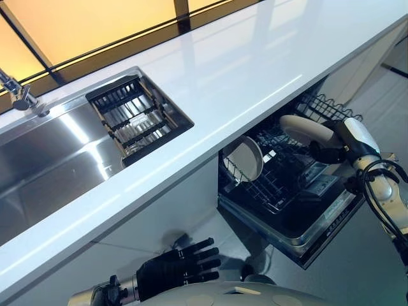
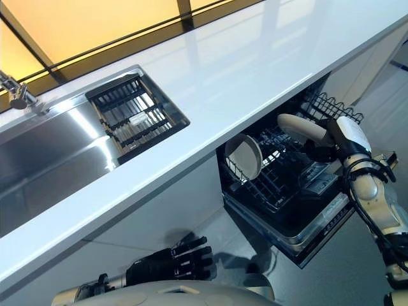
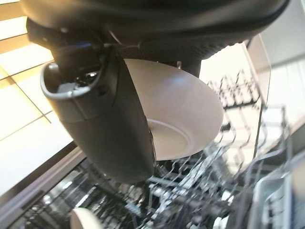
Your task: Pick up plates and place into dishwasher.
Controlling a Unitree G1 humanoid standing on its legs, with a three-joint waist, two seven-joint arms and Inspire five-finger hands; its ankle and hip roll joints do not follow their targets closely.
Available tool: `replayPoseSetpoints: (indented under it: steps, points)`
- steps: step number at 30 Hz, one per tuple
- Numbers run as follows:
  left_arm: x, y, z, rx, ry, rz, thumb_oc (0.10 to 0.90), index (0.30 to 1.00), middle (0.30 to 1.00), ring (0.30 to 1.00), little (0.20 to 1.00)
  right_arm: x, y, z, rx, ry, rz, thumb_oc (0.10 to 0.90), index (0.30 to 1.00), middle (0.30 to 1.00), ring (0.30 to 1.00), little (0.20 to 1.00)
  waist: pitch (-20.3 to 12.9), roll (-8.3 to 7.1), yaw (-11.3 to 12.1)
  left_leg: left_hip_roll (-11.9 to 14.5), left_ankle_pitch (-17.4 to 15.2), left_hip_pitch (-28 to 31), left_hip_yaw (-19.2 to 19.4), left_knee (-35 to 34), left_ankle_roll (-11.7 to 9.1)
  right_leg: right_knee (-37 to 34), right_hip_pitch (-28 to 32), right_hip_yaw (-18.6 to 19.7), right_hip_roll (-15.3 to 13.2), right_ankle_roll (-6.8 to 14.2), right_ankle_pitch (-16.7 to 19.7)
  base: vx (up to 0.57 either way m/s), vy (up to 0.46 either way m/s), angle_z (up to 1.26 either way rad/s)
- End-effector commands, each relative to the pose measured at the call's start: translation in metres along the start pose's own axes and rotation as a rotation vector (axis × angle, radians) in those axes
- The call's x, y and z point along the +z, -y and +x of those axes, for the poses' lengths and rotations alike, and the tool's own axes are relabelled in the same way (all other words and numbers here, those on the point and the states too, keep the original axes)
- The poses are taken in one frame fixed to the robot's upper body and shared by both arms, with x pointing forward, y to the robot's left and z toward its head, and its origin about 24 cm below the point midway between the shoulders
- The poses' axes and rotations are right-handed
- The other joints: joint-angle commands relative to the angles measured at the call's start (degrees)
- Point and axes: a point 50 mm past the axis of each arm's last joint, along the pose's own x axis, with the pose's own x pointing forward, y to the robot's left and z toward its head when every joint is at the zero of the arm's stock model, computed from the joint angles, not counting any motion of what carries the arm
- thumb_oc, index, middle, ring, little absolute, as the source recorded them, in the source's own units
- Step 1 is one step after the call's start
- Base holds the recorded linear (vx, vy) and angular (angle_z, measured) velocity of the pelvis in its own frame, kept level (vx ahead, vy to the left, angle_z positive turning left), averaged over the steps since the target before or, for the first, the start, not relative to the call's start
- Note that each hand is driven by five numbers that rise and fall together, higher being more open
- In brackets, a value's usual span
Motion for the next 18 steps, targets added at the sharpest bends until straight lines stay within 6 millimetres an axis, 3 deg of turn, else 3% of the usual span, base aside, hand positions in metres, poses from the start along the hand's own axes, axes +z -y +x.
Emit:
replayPoseSetpoints:
  steps: [1, 6, 10, 18]
  points:
    - [-0.014, -0.018, -0.015, 0.201, -0.053, 0.067, 0.8, 0.9, 0.9, 0.9, 0.9, 0.052, 0.041, 0.03, -0.144, 0.167, 0.154, 0.1, 0.3, 0.3, 0.3, 0.2, -0.7, -2.15, 3.0, -1.7, -9.0, 5.2, -0.9, 0.4, -0.6, 0.5, -2.7, -2.7, 0.7, 1.8, 3.7, 0.01, -0.054, 0.02]
    - [0.0, -0.039, -0.027, 0.564, 0.076, 0.234, 0.8, 0.9, 0.9, 0.9, 0.9, 0.04, 0.025, 0.037, -0.119, 0.083, 0.296, 0.1, 0.3, 0.3, 0.3, 0.2, 0.0, -2.74, 4.5, -1.7, -8.6, 4.5, -1.9, 0.4, -0.6, 0.5, -2.8, -3.8, 0.6, 1.5, 3.6, -0.01, -0.064, 0.1]
    - [0.013, -0.048, -0.033, 0.833, 0.038, 0.479, 0.8, 0.9, 0.9, 0.9, 0.9, 0.03, 0.013, 0.041, -0.131, 0.006, 0.324, 0.1, 0.3, 0.3, 0.3, 0.2, 0.4, -3.35, 5.8, -1.7, -8.4, 4.0, -2.7, 0.4, -0.7, 0.5, -2.8, -4.6, 0.6, 1.3, 3.6, 0.0, -0.072, 0.09]
    - [0.013, -0.059, -0.041, 1.146, -0.007, 0.569, 0.8, 0.9, 0.9, 0.9, 0.9, 0.004, 0.008, 0.042, -0.15, -0.139, 0.392, 0.1, 0.3, 0.3, 0.3, 0.2, 1.8, -3.85, 6.5, -1.4, -8.3, 3.1, -3.2, 1.3, -0.7, 1.5, -3.5, -4.8, 0.6, 0.8, 3.3, 0.01, -0.047, 0.1]
